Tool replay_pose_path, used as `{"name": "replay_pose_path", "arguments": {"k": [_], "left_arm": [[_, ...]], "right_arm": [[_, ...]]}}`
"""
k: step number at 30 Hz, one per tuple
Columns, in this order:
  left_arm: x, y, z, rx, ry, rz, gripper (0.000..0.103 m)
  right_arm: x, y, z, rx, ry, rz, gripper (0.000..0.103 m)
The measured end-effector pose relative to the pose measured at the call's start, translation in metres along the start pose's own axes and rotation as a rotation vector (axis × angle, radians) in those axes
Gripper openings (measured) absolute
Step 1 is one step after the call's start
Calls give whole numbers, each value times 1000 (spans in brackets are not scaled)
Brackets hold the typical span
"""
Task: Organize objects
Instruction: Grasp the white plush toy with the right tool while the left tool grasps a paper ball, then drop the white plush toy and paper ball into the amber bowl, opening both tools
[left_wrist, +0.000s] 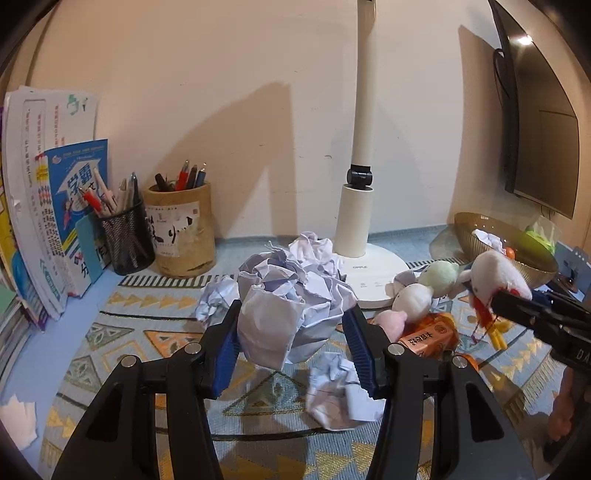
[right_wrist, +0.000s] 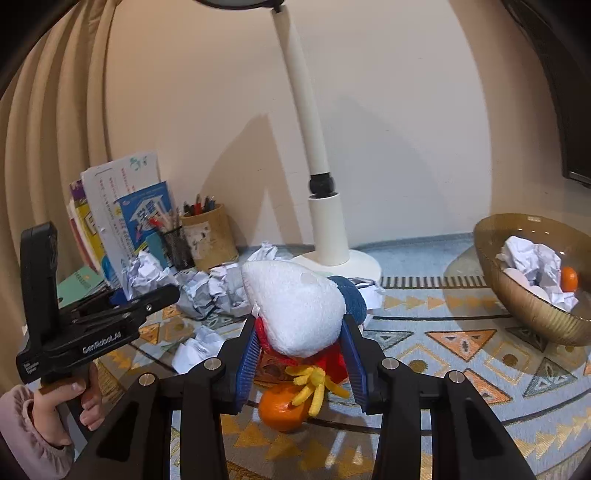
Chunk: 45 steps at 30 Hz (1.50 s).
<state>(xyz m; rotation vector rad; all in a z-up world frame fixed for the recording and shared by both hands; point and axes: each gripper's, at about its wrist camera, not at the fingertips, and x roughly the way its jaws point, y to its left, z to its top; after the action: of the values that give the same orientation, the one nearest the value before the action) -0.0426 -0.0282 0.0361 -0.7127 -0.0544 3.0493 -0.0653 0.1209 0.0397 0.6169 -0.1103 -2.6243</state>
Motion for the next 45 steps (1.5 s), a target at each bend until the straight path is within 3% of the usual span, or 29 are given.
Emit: {"name": "replay_pose_path", "arguments": {"k": [6, 10, 18, 26, 27, 28, 29, 31, 38, 42, 45], "left_arm": [[11, -11, 8, 1, 28, -20, 50], [17, -44, 37, 37, 7, -66, 50], [71, -155, 115, 65, 22, -275, 50], [131, -253, 137, 125, 95, -409, 53], [138, -262, 136, 132, 113, -416, 59], [147, -271, 134, 136, 145, -411, 65], [154, -276, 132, 138, 187, -414, 100], [170, -287, 125, 160, 279, -444, 103], [161, -284, 116, 181, 259, -384, 102], [142, -267, 124, 168, 227, -349, 102], [122, -242, 140, 152, 174, -274, 102]], "right_arm": [[-4, -16, 7, 79, -29, 7, 42], [-21, -42, 35, 113, -73, -5, 42], [-56, -135, 97, 152, -113, -170, 42], [-78, -223, 102, 258, -60, -344, 44], [-76, -231, 101, 279, -41, -346, 48], [-74, -241, 98, 312, -15, -345, 72], [-72, -248, 95, 340, 13, -353, 103], [-68, -260, 92, 368, 51, -377, 103], [-77, -264, 90, 421, 29, -353, 103], [-74, -243, 98, 372, 40, -353, 103], [-73, -219, 108, 348, 41, -324, 103]]}}
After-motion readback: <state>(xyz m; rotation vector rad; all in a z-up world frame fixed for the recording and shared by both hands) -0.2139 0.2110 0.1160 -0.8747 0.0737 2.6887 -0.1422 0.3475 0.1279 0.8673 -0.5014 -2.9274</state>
